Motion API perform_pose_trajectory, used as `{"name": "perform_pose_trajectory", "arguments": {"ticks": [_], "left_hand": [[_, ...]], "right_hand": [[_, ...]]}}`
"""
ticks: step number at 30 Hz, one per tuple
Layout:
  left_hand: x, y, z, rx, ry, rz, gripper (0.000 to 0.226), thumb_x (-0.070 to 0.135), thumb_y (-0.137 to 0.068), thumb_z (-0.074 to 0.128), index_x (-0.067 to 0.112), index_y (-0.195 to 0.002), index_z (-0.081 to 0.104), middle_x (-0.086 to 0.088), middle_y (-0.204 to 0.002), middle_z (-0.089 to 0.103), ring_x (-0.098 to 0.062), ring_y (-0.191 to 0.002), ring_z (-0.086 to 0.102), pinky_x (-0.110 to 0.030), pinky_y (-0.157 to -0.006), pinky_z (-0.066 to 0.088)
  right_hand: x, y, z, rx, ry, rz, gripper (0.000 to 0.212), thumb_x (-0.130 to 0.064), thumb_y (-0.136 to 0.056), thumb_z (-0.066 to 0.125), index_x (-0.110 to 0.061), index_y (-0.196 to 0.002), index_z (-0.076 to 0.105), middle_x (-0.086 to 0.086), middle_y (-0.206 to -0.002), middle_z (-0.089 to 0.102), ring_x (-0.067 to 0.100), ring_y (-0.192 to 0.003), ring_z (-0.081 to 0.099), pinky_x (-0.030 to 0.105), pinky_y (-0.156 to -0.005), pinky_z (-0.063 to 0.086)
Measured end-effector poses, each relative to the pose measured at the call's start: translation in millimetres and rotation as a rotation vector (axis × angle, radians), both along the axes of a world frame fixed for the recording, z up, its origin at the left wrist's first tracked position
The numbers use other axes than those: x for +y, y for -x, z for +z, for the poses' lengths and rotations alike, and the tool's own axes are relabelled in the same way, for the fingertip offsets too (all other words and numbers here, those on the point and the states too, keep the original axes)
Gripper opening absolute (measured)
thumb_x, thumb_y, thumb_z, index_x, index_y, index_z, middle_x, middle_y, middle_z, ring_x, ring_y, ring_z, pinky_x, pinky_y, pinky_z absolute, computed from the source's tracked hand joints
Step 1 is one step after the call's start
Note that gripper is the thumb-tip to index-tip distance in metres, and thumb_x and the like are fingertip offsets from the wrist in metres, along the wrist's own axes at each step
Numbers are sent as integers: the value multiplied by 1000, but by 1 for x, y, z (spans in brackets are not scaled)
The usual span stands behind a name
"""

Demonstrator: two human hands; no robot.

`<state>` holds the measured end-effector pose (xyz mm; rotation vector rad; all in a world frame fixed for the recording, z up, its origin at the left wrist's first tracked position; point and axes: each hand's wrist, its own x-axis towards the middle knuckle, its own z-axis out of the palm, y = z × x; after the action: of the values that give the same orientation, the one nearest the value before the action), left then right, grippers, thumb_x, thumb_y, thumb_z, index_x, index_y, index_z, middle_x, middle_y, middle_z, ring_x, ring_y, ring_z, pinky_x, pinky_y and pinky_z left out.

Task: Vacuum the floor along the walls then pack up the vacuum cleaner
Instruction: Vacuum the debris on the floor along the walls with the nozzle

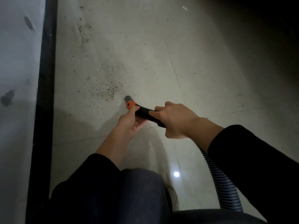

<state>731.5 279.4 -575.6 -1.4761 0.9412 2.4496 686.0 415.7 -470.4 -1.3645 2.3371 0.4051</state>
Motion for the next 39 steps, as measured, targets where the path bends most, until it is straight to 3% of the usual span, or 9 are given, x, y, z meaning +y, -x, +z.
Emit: {"name": "perform_pose_trajectory", "arguments": {"ticks": [12, 17, 26, 35, 39], "left_hand": [[-14, -27, 1, 0, 13, 11, 25, 23, -95, 60, -1, -104, 58, -18, -98, 67, -23, -87, 68, -30, -64, 56], [-16, -34, 1, -18, 48, 58, 32, 25, -94, 62, 0, -112, 58, -18, -103, 67, -23, -90, 68, -26, -53, 57], [-30, -44, 2, -27, 68, 59, 32, 26, -93, 63, 0, -110, 58, -16, -99, 67, -21, -87, 68, -25, -52, 56], [-49, -62, 4, -15, 66, 87, 30, 22, -94, 62, -1, -112, 55, -15, -97, 66, -21, -86, 67, -27, -60, 55], [-57, -70, 5, -24, 77, 95, 31, 23, -94, 61, -1, -114, 55, -14, -95, 66, -20, -83, 67, -24, -53, 55]], "right_hand": [[-16, -22, 0, 8, 15, 57, 39, -18, -81, 55, -20, -120, 50, -3, -98, 53, 20, -80, 39, 26, -48, 18], [-22, -29, 1, -14, 13, 47, 39, -15, -82, 55, -20, -120, 49, -2, -101, 53, 20, -81, 41, 27, -48, 20], [-37, -35, 3, -33, 0, 69, 36, -15, -81, 56, -19, -116, 49, -1, -101, 53, 21, -82, 42, 26, -49, 22], [-58, -45, 2, -46, 13, 120, 36, -14, -83, 55, -18, -118, 49, 0, -102, 53, 21, -84, 43, 26, -49, 23], [-68, -50, 0, -45, 21, 143, 36, -14, -83, 55, -18, -118, 50, 0, -100, 53, 21, -83, 43, 27, -50, 24]]}}
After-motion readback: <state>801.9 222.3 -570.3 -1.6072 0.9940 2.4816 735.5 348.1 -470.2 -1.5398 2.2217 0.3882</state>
